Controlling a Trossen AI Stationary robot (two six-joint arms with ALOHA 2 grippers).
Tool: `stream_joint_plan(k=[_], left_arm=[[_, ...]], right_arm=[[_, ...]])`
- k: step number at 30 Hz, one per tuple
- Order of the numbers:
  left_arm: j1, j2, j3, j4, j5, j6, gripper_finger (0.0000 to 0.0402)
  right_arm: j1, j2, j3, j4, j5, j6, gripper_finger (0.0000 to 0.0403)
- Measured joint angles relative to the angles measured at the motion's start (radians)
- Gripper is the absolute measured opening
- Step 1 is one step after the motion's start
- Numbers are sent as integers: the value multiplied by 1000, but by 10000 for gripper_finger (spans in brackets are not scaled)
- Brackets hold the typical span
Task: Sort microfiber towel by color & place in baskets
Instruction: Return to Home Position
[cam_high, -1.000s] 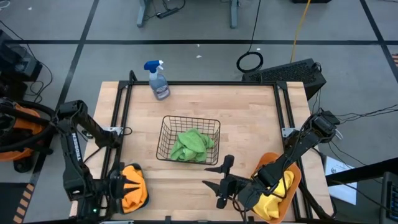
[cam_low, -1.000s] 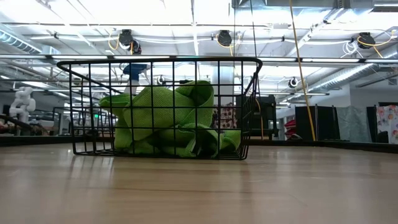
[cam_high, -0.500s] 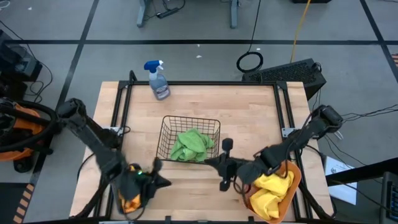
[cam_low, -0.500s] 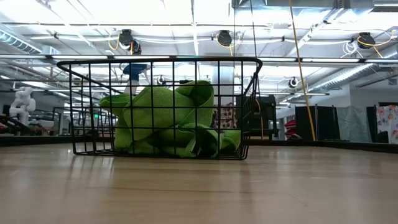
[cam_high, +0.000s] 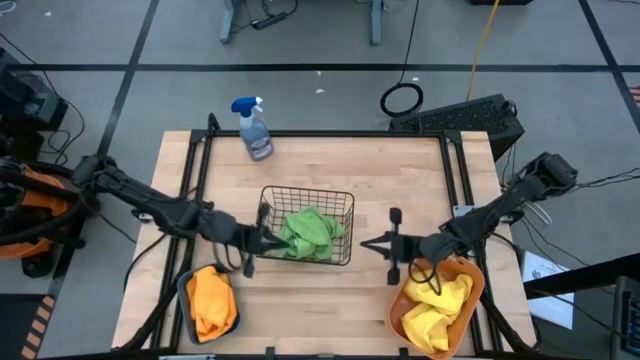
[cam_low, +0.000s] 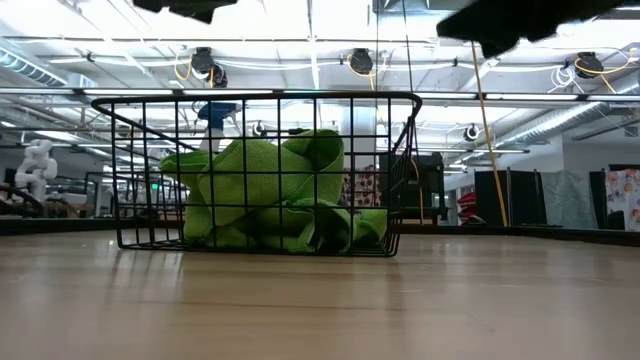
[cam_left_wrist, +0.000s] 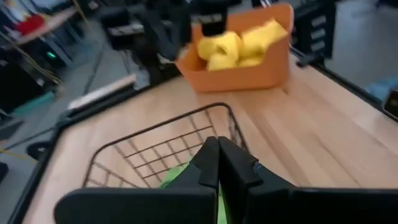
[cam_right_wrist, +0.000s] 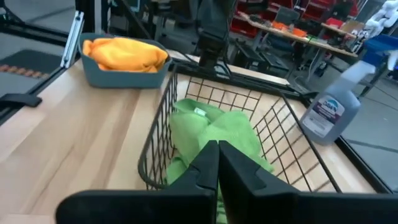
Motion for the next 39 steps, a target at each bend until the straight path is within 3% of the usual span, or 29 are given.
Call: stream_joint_plan(k=[4, 10, 16, 23, 31, 39], left_arm=[[17, -130, -148, 130, 2, -2, 4], [41, -300, -323, 198, 53, -23, 4], [99, -407, -457, 275, 156, -45, 4], [155, -476, -514, 278, 220, -60, 4], [166, -534, -550, 284, 226, -102, 4], [166, -670, -626, 253, 231, -175, 4]], right_arm=[[0, -75, -95, 45, -14, 3, 1], [0, -176, -190, 50, -176, 14, 1], [0, -252, -350, 200, -177, 37, 0], [0, -293, -552, 484, -174, 52, 0], [-1, -313, -562, 400, -126, 70, 0], [1, -320, -561, 393, -125, 70, 0]])
